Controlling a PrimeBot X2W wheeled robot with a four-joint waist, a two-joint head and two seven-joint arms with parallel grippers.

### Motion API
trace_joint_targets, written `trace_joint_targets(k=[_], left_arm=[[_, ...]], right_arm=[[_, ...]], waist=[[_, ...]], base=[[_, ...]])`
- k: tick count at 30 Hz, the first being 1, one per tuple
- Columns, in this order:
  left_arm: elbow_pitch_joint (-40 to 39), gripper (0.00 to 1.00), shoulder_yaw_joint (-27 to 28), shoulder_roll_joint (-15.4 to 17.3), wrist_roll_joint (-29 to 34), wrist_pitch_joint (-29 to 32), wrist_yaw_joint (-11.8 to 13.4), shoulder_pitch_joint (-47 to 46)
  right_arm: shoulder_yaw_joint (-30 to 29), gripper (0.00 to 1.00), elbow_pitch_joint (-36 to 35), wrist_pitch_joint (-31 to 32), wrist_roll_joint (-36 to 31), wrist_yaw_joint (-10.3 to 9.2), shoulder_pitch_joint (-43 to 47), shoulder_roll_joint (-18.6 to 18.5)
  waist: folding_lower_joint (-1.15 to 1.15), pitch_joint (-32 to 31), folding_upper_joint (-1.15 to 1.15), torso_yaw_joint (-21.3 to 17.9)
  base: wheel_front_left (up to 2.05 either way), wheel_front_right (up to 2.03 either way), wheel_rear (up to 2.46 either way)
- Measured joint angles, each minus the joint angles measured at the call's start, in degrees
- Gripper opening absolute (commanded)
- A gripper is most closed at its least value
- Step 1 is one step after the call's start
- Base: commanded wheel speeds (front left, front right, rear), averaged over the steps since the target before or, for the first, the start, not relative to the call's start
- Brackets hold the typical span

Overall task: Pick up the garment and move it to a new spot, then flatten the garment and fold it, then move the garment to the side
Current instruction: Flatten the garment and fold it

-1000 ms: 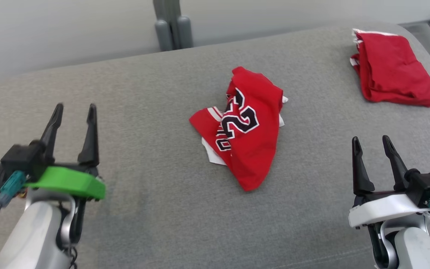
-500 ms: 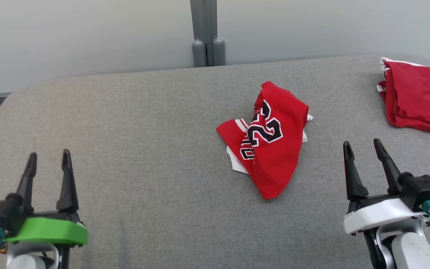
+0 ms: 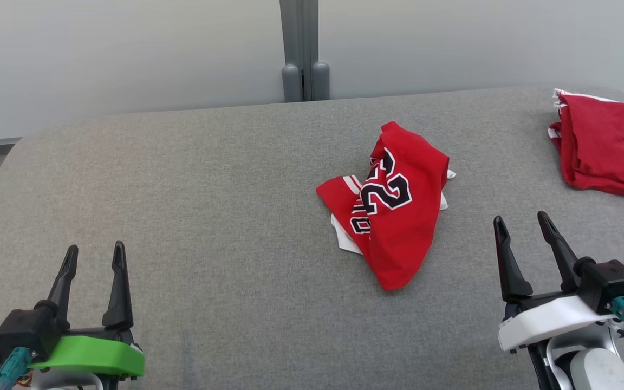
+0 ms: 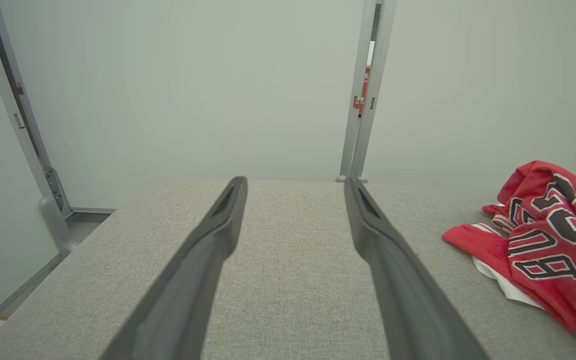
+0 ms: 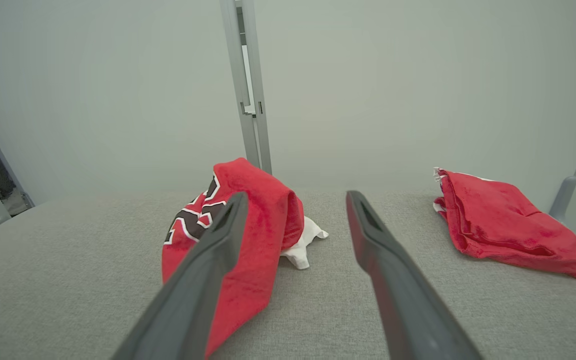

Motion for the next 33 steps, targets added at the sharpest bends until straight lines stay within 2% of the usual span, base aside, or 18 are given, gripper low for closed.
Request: trace_joint_targets(k=[33], left_arm=[[-0.2,1.00,-0.6,0.7,-0.3,2.7,0.7,0.0]], right_arm=[[-0.5,1.00,-1.3,2.1,-0.5,0.00,0.7,0.4]], waist=[[0.00,0.2,0.00,0.1]], base=[[0.00,0.00,0.00]])
